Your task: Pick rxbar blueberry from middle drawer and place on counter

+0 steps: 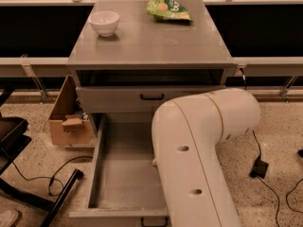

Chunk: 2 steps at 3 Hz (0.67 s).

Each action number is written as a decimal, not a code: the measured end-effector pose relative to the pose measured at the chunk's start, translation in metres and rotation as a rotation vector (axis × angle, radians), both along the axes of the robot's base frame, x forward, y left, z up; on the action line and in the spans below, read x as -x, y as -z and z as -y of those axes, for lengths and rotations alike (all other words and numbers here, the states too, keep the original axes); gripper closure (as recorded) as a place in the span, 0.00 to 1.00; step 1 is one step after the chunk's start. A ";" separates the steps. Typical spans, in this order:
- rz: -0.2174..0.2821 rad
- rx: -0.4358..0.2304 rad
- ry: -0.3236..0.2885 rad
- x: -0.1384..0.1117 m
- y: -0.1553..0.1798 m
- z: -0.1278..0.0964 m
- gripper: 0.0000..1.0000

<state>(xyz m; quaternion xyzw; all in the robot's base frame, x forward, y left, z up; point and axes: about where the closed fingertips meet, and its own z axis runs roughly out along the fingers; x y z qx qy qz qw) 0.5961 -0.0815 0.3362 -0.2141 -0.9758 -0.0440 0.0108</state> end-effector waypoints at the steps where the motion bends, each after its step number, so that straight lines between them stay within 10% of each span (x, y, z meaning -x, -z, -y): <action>1: 0.000 0.000 0.000 0.000 -0.009 0.000 0.73; 2: 0.000 0.000 0.000 0.000 -0.016 0.000 0.96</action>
Offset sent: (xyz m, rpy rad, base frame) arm 0.0000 0.0000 0.0084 0.0000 0.0000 0.0000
